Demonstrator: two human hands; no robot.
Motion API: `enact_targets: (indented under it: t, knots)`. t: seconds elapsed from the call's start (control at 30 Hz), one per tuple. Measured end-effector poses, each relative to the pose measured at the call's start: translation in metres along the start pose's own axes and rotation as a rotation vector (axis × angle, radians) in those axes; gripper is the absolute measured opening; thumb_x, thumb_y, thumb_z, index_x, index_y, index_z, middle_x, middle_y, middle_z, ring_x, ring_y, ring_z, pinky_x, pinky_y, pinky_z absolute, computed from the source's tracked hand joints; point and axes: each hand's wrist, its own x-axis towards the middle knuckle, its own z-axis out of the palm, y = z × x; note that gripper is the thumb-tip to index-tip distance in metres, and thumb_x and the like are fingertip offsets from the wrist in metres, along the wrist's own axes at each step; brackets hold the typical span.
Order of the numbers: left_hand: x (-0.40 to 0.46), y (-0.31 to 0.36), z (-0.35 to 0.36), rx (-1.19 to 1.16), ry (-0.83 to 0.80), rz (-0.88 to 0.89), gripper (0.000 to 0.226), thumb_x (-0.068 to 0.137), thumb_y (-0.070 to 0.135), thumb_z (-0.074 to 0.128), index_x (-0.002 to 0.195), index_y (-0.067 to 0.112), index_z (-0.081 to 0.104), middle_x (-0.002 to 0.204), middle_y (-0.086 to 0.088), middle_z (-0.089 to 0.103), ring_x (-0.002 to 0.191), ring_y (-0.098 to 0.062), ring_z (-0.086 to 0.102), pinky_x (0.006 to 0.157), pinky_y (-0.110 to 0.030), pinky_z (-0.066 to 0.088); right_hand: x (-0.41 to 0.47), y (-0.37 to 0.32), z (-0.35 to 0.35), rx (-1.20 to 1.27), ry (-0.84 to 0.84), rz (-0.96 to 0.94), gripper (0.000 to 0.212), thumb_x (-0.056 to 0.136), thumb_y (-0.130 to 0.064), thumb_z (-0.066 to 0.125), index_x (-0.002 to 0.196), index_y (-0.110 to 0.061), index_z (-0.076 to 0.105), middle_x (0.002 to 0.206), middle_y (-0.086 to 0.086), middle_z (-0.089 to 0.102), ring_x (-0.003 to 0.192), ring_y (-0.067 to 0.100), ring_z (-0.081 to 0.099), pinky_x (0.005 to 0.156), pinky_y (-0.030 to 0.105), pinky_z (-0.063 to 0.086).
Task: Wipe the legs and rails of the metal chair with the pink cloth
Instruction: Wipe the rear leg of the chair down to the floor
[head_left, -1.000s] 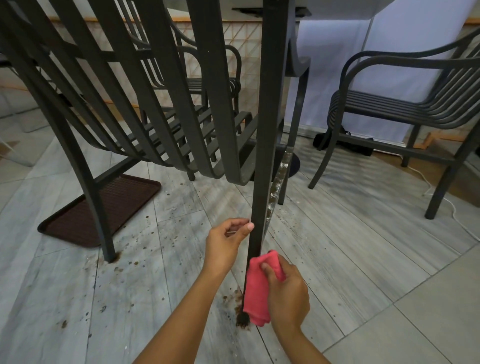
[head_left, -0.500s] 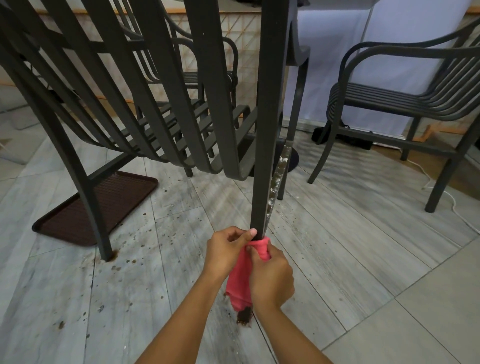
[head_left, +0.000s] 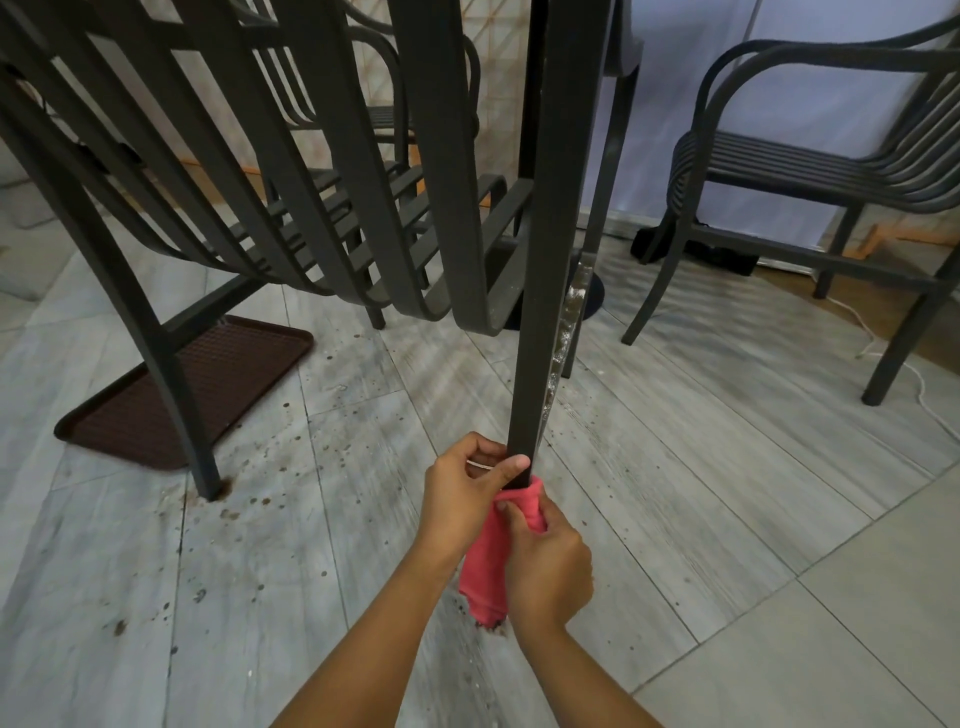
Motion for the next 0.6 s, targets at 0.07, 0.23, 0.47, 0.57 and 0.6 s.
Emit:
enact_targets:
  t: [0.07, 0.23, 0.47, 0.57, 0.6]
  knots:
    - [0.0, -0.001, 0.001, -0.006, 0.012, 0.01, 0.013, 0.075, 0.017, 0.076, 0.073, 0.017, 0.063, 0.068, 0.009, 0.064, 0.054, 0.007, 0.058, 0.051, -0.008, 0.044, -0.001, 0.006, 0.002, -0.007, -0.016, 0.004, 0.027, 0.08, -0.044, 0.064, 0.106, -0.038, 0.067, 0.089, -0.012, 0.071, 0.074, 0.01, 0.063, 0.06, 0.024, 0.045]
    - [0.003, -0.006, 0.003, 0.007, 0.033, 0.0, 0.015, 0.074, 0.022, 0.077, 0.071, 0.021, 0.063, 0.07, 0.007, 0.065, 0.059, 0.001, 0.059, 0.063, -0.024, 0.053, -0.003, 0.017, 0.004, -0.055, -0.031, 0.023, 0.025, 0.08, -0.044, 0.065, 0.102, -0.033, 0.069, 0.083, -0.007, 0.071, 0.065, 0.009, 0.057, 0.055, 0.022, 0.036]
    - [0.001, -0.006, 0.003, 0.017, 0.042, -0.013, 0.013, 0.075, 0.024, 0.076, 0.073, 0.023, 0.063, 0.074, 0.007, 0.067, 0.07, -0.008, 0.062, 0.07, -0.034, 0.056, -0.001, 0.021, 0.002, -0.028, -0.108, 0.067, 0.02, 0.081, -0.04, 0.066, 0.096, -0.028, 0.071, 0.072, -0.003, 0.067, 0.06, 0.012, 0.054, 0.057, 0.024, 0.042]
    - [-0.002, -0.003, 0.003, 0.023, 0.041, -0.015, 0.013, 0.076, 0.024, 0.076, 0.075, 0.024, 0.063, 0.074, 0.008, 0.066, 0.069, -0.006, 0.062, 0.069, -0.032, 0.056, 0.001, 0.021, -0.004, -0.016, -0.158, 0.055, 0.021, 0.08, -0.039, 0.067, 0.097, -0.027, 0.071, 0.067, -0.007, 0.061, 0.062, 0.012, 0.055, 0.057, 0.024, 0.041]
    - [-0.003, -0.002, 0.003, 0.02, 0.036, -0.017, 0.013, 0.076, 0.023, 0.076, 0.075, 0.025, 0.063, 0.074, 0.008, 0.066, 0.069, -0.006, 0.062, 0.069, -0.032, 0.056, 0.002, 0.022, -0.007, -0.007, -0.179, 0.052, 0.022, 0.08, -0.039, 0.067, 0.099, -0.027, 0.07, 0.068, -0.008, 0.06, 0.063, 0.011, 0.055, 0.056, 0.024, 0.039]
